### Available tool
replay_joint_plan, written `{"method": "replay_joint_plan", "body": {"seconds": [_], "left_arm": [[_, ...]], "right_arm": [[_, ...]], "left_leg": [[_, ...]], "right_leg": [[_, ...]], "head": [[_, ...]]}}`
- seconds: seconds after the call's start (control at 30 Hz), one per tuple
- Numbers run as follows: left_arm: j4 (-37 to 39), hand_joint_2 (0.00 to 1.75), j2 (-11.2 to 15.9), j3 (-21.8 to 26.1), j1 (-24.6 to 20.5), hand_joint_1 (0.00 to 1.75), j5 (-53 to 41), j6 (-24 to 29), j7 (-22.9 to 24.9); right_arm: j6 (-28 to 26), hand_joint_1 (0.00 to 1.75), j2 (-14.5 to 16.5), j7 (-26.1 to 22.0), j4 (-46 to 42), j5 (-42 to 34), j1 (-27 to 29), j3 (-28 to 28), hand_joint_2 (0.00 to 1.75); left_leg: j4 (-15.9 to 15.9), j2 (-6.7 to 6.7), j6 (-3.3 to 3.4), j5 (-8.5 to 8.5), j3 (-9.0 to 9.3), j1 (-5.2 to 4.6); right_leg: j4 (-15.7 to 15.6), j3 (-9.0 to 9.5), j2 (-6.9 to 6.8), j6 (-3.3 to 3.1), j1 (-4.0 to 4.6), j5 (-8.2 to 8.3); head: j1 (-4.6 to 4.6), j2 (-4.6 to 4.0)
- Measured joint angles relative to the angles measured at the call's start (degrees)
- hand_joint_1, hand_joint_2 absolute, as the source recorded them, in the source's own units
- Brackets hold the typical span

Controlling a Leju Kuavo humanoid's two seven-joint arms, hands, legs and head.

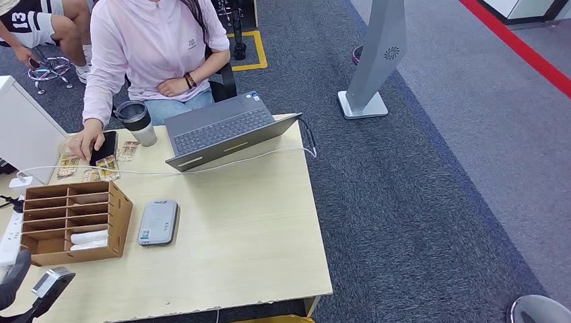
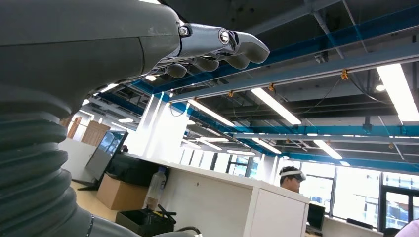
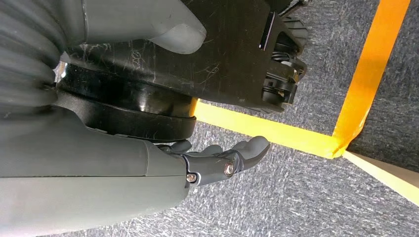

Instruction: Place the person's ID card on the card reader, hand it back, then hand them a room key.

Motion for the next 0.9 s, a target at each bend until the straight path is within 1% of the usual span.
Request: {"method": "replay_joint_plan", "body": {"seconds": [0.43,0.7,0.9], "left_arm": [[0.29,1.75,-0.35,0.0,-0.42,0.0,-0.86,0.0,0.02],[2.04,1.75,-3.64,-0.62,-3.79,0.0,-5.29,0.0,1.85],[3.05,1.75,-5.08,-1.45,-5.89,0.0,-7.38,0.0,2.54]], "right_arm": [[-0.09,0.0,0.0,0.08,0.03,-0.2,-0.01,0.0,1.75],[-1.32,0.0,-0.08,-0.21,1.27,-1.72,0.03,-0.6,1.75],[-1.78,0.0,-0.17,-0.31,1.93,-2.22,0.03,-1.33,1.75]], "left_leg": [[0.0,0.01,0.0,0.0,0.0,0.0],[0.02,0.04,0.0,0.0,-0.01,-0.01],[0.02,0.05,0.0,0.0,-0.01,-0.02]], "right_leg": [[0.0,0.0,0.0,0.0,0.0,0.0],[0.0,-0.06,0.03,0.0,-0.01,0.01],[0.0,-0.06,0.03,0.0,-0.02,0.02]], "head": [[-0.01,0.0],[-0.01,0.0],[-0.02,0.0]]}}
